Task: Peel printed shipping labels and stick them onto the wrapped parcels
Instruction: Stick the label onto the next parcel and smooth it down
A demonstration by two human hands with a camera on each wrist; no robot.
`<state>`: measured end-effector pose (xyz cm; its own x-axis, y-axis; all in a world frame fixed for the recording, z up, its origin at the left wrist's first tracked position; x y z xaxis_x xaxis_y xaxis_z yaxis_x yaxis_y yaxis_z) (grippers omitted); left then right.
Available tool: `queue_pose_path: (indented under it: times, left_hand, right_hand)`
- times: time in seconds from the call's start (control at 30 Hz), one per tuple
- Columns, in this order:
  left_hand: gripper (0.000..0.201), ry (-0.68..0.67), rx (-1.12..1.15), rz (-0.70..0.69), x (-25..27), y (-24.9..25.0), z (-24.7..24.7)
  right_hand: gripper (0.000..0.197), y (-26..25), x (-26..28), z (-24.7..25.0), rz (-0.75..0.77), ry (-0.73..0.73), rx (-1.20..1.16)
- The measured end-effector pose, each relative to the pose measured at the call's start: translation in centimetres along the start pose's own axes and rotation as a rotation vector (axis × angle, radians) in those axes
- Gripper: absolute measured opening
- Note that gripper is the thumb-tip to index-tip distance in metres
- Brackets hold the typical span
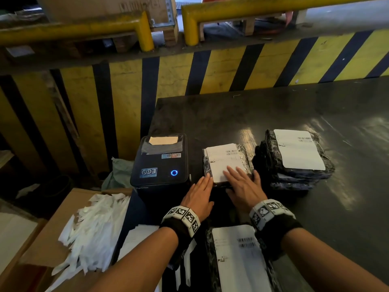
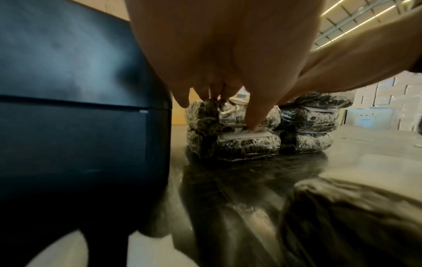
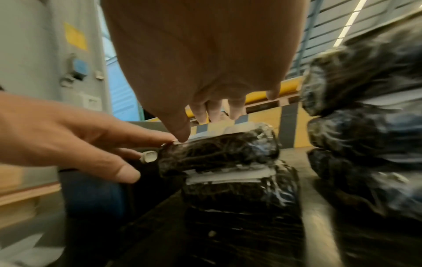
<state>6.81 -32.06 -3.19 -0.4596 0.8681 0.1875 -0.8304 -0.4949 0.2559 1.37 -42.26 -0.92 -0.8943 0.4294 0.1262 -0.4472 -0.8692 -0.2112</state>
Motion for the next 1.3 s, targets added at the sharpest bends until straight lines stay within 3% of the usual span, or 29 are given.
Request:
queue_pose_path:
  times: [0.13,0.37,0.6,0.77,1.2,1.3]
  left_hand:
    - [0.076,-0.014,-0.012,-0.005,0.0,-0.2,0.0]
    - [0.078,-0.036,0.02,-0.005,0.4,-0.1,0.4]
    - [0.069,0.025,0.287,0.073,4.3,-1.5,-3.0]
    - [0.063,-0.068,0.309,0.209,5.9,-3.1,-7.3]
    - [0.061,-0.129,0.043,0.198,5.5,-3.9,-9.0]
    - [0.062,-0.167,0.006,0.208,5.5,-3.9,-9.3]
  right_hand:
    - [0.067,-2.1,-0.1,-1.8,0.079,-0.063,0.054]
    - [0.065,2.5,0.1,-0.5,-0.036,-0.076,0.016]
    - [0.066,5.5,-3.0,1.8,-0.228,0.001,-0.398]
    - [0.083,6.8,-4.1,0.0,-0.436,-0.162,-0.609]
    - [0.104,7.4,-6.8,-1.1,-0.559,-0.156,-0.858]
    - [0.102,7.4,-6.6,-1.0,-0.557,-0.08,-0.921]
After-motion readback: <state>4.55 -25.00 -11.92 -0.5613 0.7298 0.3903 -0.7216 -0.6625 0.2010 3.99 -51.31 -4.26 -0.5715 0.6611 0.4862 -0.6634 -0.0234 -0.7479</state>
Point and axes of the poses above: each hand's wrist, its own x-axis away from the middle knuckle, its own z-axis out of the back of the hand, y = z × x, the point moved 9 cm from there along -x, towards the middle knuckle, and after that the axes turned 7 degrees about -z, right-handed, at the moved point
